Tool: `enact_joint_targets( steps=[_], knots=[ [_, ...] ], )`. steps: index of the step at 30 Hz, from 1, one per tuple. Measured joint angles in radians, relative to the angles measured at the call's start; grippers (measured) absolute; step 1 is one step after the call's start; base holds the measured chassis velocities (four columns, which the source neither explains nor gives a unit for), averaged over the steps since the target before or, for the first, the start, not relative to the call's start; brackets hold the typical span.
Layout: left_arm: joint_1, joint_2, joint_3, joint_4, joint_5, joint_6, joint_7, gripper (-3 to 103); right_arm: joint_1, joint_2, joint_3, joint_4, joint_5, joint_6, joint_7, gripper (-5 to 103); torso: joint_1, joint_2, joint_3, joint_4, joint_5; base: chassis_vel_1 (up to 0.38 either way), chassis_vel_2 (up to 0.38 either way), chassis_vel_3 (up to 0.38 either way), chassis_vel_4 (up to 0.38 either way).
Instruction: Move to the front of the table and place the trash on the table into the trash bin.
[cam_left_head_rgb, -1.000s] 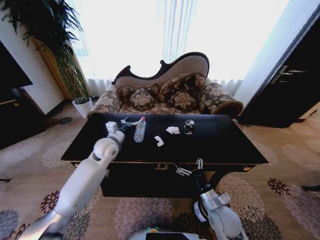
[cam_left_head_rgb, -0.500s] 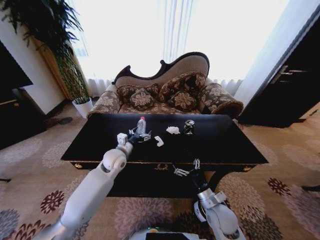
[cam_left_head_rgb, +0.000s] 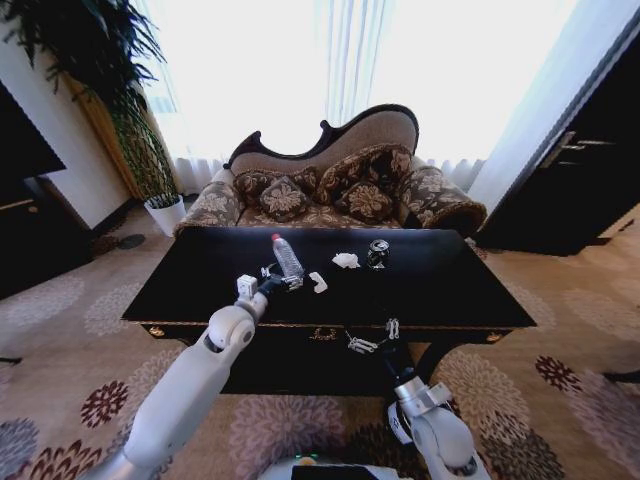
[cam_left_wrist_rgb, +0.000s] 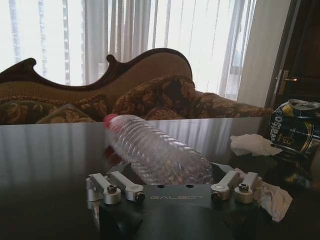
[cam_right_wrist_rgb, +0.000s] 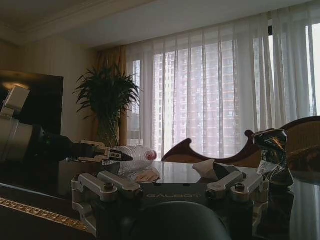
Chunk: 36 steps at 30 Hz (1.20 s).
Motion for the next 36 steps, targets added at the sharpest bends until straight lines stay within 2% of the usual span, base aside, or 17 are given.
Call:
enact_joint_targets(
  steps=[1,3,5,10,12,16,17,20,22,23,27,28,29,31,32,34,36],
  knots=[
    [0.01,0.003,-0.008,-0.007,0.002,-0.002,0.003,81,0.0,0.001,-0.002,0.0,-0.002,0.001,0.0,100,0.0,0.0,0.0,0.0,0.0,0.0,0.0,0.0,0.0],
    [0.025,0.007,-0.018,-0.014,0.006,-0.004,0.007,81,0.0,0.001,-0.005,0.0,-0.004,0.002,0.0,100,0.0,0.0,0.0,0.0,0.0,0.0,0.0,0.0,0.0],
    [0.051,0.017,-0.039,-0.028,0.014,-0.011,0.017,70,0.0,0.001,-0.008,0.0,-0.005,0.003,0.0,100,0.0,0.0,0.0,0.0,0.0,0.0,0.0,0.0,0.0],
    [0.109,0.033,-0.096,-0.059,0.024,-0.026,0.036,51,0.002,-0.001,-0.012,0.0,-0.005,0.004,0.0,100,0.0,0.0,0.0,0.0,0.0,0.0,0.0,0.0,0.0],
    [0.124,0.036,-0.111,-0.068,0.024,-0.029,0.04,51,0.002,-0.001,-0.015,0.001,-0.006,0.004,0.0,100,0.0,0.0,0.0,0.0,0.0,0.0,0.0,0.0,0.0],
    [0.215,0.048,-0.213,-0.131,0.036,-0.058,0.078,40,0.005,-0.001,-0.039,0.009,0.023,0.006,-0.012,100,0.0,0.0,0.0,-0.0001,-0.0001,0.0,0.0,0.0,0.0],
    [0.215,0.048,-0.213,-0.131,0.036,-0.058,0.078,40,0.005,-0.001,-0.039,0.009,0.023,0.006,-0.012,100,0.0,0.0,0.0,-0.0001,-0.0001,0.0,0.0,0.0,0.0],
    [0.319,0.045,-0.314,-0.199,0.094,-0.113,0.132,39,0.011,-0.013,-0.047,0.009,0.077,0.004,-0.028,100,0.0,0.0,0.0,0.0,0.0001,0.0,0.0,0.0,0.0],
    [0.394,0.032,-0.384,-0.255,0.121,-0.145,0.165,39,0.014,-0.027,-0.048,0.012,0.155,-0.004,-0.059,100,0.0,0.0,0.0,0.0001,0.0,0.0,0.0,0.0,0.0],
    [0.394,0.032,-0.384,-0.255,0.121,-0.145,0.165,39,0.014,-0.027,-0.048,0.012,0.155,-0.004,-0.059,100,0.0,0.0,0.0,0.0001,0.0,0.0,0.0,0.0,0.0],
    [0.523,-0.001,-0.514,-0.377,0.099,-0.194,0.204,39,0.027,-0.059,-0.059,0.057,0.304,-0.059,-0.078,100,0.0,0.0,0.0,0.0003,0.0002,0.0,0.0,0.0,0.0],
    [0.523,-0.001,-0.514,-0.377,0.099,-0.194,0.204,39,0.027,-0.059,-0.059,0.057,0.304,-0.059,-0.078,100,0.0,0.0,0.0,0.0003,0.0002,0.0,0.0,0.0,0.0],
    [0.542,-0.007,-0.535,-0.396,0.093,-0.213,0.23,39,0.026,-0.065,-0.062,0.069,0.341,-0.075,-0.081,100,0.0,0.0,0.0,0.0002,0.0002,0.0,0.0,0.0,0.0],
    [0.579,-0.02,-0.571,-0.418,0.092,-0.287,0.332,39,0.018,-0.077,-0.069,0.096,0.429,-0.108,-0.088,100,0.0,0.0,0.0,0.0001,0.0002,0.0,0.0,0.0,0.0],
    [0.579,-0.02,-0.571,-0.418,0.092,-0.287,0.332,39,0.018,-0.077,-0.069,0.096,0.429,-0.108,-0.088,100,0.0,0.0,0.0,0.0001,0.0002,0.0,0.0,0.0,0.0],
    [0.614,-0.035,-0.585,-0.425,0.131,-0.396,0.457,39,0.007,-0.089,-0.081,0.128,0.539,-0.147,-0.092,100,0.0,0.0,0.0,-0.0001,0.0001,0.0,0.0,0.0,0.0],
    [0.638,-0.041,-0.582,-0.43,0.175,-0.457,0.522,39,0.001,-0.093,-0.095,0.149,0.61,-0.165,-0.093,100,0.0,0.0,0.0,0.0,0.0001,0.0,0.0,0.0,0.0]
  ],
)
